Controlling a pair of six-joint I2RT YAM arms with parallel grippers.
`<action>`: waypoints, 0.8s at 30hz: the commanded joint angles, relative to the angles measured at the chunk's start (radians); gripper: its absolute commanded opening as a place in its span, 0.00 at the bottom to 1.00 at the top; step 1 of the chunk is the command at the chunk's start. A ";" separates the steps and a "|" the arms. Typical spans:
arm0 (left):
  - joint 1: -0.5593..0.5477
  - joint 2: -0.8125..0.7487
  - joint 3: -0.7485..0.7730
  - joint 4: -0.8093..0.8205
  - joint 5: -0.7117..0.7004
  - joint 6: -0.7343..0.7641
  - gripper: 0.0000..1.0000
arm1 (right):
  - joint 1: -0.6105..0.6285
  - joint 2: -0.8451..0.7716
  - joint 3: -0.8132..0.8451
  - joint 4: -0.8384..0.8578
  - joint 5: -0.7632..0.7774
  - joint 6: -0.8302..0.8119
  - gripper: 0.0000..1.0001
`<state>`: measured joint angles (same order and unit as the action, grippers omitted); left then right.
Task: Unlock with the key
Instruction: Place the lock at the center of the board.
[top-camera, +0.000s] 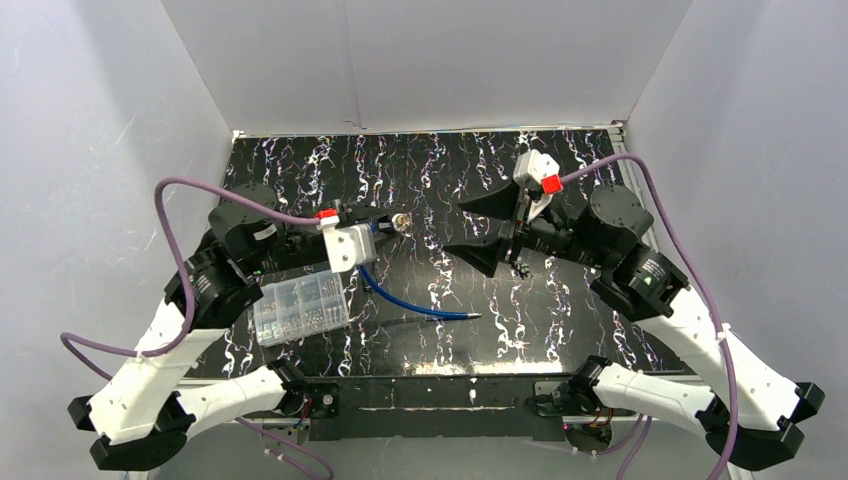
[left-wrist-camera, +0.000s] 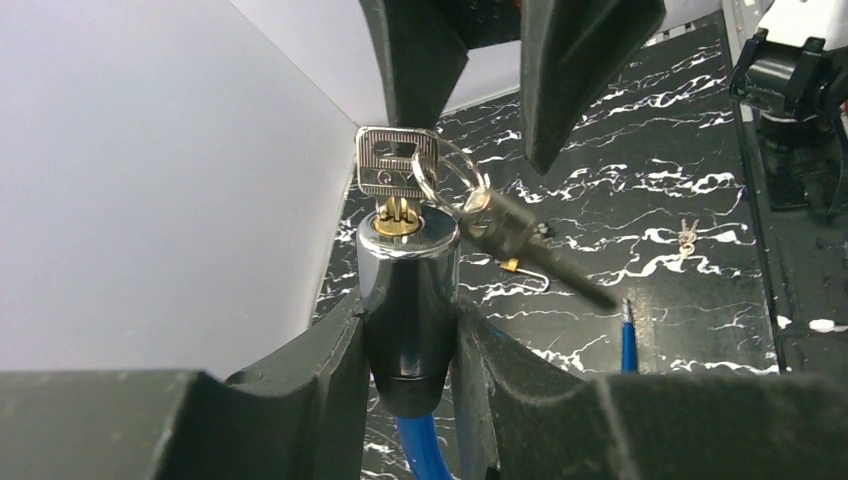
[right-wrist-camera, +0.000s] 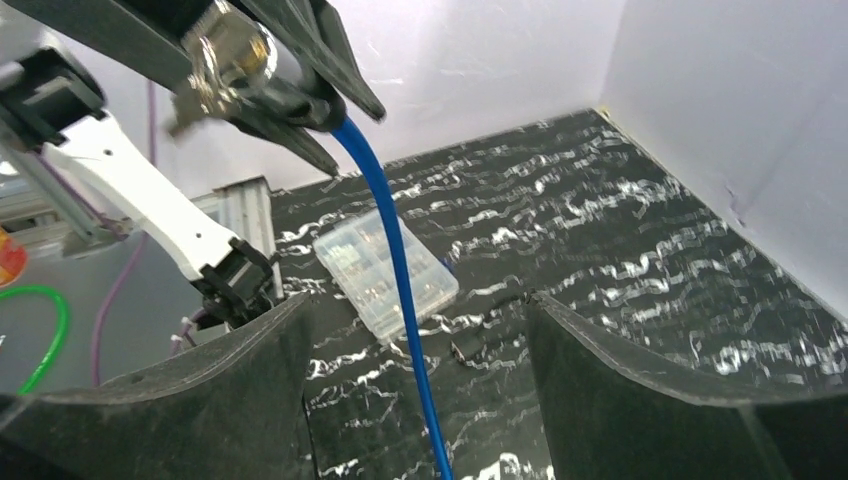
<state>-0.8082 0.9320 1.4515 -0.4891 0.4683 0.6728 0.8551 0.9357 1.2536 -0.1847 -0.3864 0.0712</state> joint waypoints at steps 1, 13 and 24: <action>-0.001 0.011 -0.015 0.151 0.000 -0.073 0.00 | 0.004 -0.075 -0.098 0.008 0.175 0.028 0.82; 0.064 0.235 -0.010 0.287 -0.347 -0.110 0.00 | -0.004 -0.249 -0.293 0.014 0.454 0.124 0.85; 0.193 0.465 0.022 0.235 -0.347 -0.247 0.00 | -0.009 -0.221 -0.305 0.003 0.475 0.159 0.85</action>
<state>-0.6374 1.3678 1.4177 -0.2603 0.1045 0.5057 0.8519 0.7084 0.9522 -0.2111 0.0495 0.2063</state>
